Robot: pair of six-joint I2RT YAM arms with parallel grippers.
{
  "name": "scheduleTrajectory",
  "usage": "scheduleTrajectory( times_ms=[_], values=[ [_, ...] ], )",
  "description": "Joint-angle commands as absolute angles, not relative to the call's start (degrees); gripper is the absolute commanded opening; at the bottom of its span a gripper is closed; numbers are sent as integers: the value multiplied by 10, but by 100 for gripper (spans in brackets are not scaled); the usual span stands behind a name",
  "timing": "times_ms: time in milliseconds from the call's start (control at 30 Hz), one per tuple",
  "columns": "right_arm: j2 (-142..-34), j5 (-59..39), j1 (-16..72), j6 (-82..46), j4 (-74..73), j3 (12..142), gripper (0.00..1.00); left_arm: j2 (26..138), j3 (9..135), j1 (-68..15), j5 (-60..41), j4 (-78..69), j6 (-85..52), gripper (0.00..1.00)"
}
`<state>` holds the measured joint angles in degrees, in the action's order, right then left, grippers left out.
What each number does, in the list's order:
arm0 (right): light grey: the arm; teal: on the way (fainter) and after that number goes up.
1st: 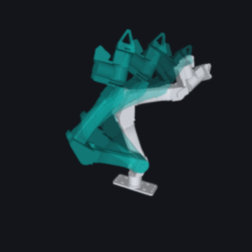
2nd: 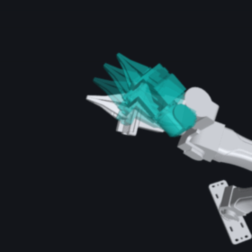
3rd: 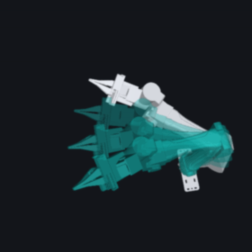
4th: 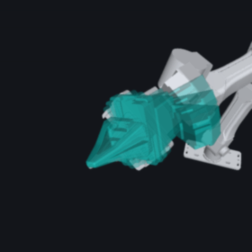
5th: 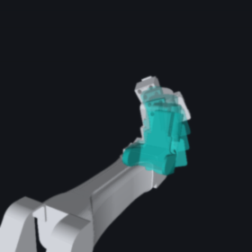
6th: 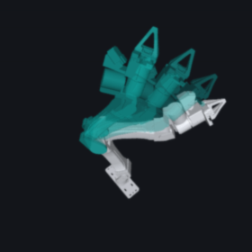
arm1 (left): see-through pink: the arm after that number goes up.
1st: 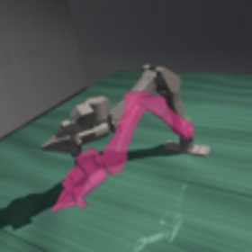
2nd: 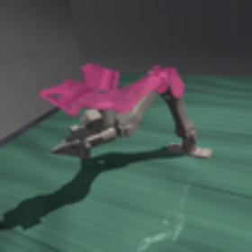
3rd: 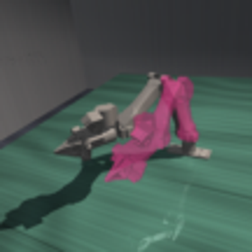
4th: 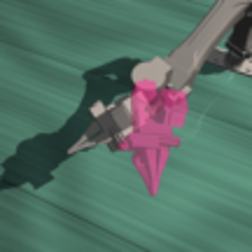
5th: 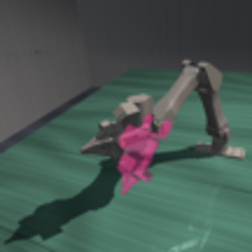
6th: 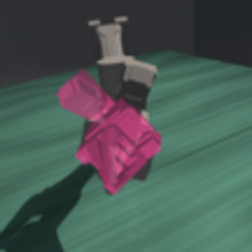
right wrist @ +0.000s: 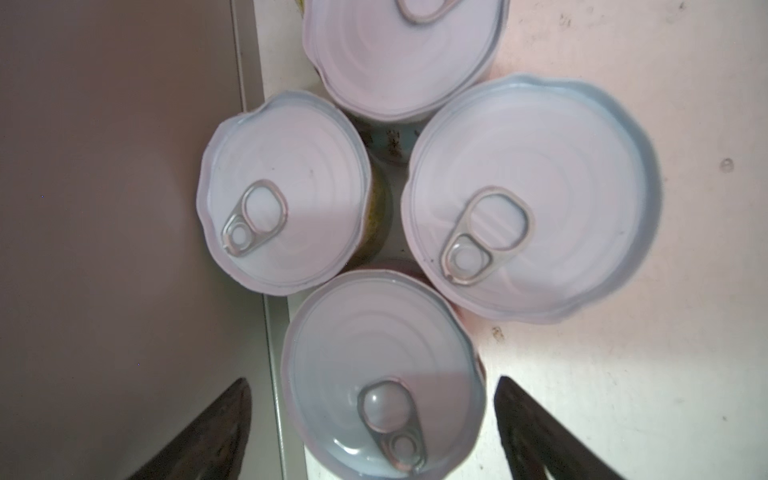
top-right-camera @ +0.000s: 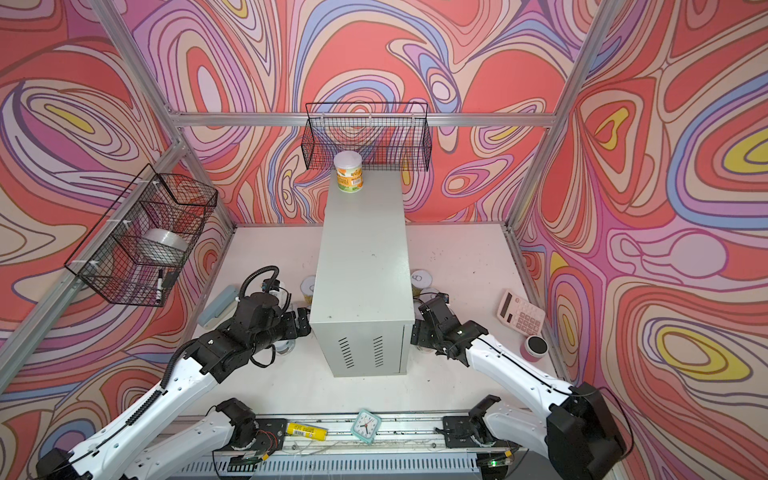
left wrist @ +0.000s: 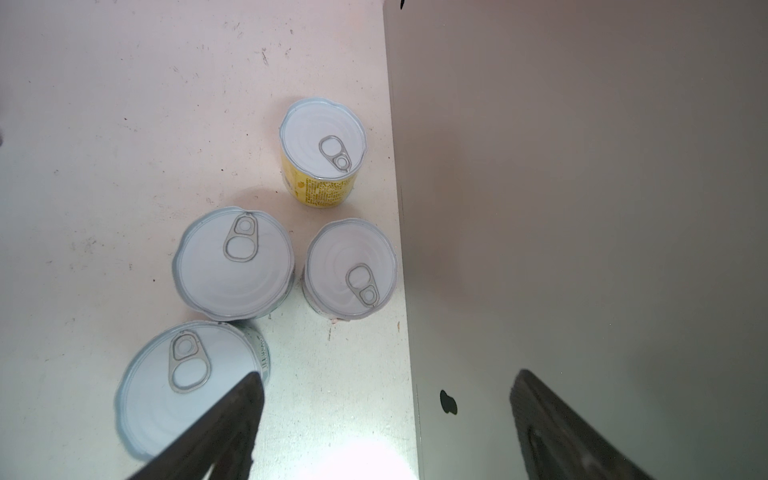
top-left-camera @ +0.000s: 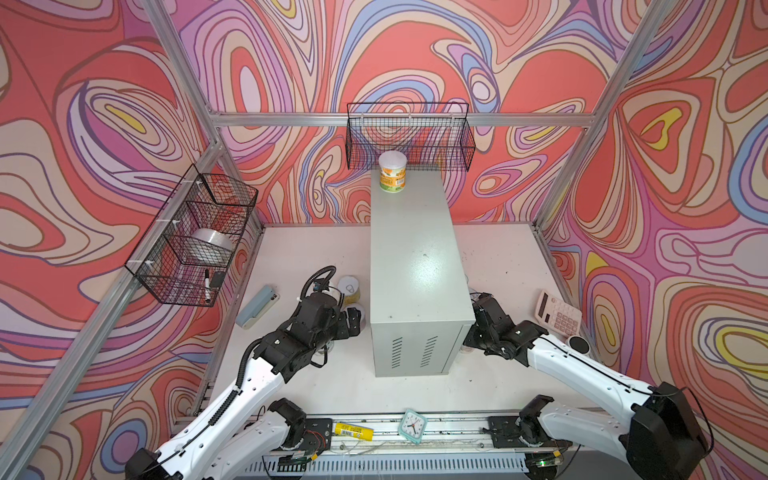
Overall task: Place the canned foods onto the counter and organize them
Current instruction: 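Lower the right gripper over the pink-labeled can in the cluster beside the cabinet, then close the right gripper around the pink-labeled can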
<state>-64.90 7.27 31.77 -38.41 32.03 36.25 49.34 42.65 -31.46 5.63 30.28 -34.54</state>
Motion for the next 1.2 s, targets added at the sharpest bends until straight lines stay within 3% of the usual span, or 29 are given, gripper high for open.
scheduleTrajectory(
  times_ms=[0, 767, 967, 1067, 1100, 1167],
  values=[
    [-661, 83, 321, -382, 299, 352, 94, 502, 419, -317, 68, 283, -347, 93],
    [-752, 123, 322, -379, 255, 350, 89, 540, 418, -318, 52, 243, -341, 93],
    [-777, 120, 322, -382, 258, 359, 83, 541, 417, -320, 58, 243, -340, 93],
    [-780, 116, 322, -379, 263, 365, 75, 534, 421, -320, 71, 249, -335, 93],
    [-779, 115, 322, -379, 264, 366, 68, 531, 424, -320, 75, 250, -331, 93],
    [-774, 115, 322, -379, 268, 367, 41, 531, 431, -320, 80, 257, -324, 93]
  ],
)
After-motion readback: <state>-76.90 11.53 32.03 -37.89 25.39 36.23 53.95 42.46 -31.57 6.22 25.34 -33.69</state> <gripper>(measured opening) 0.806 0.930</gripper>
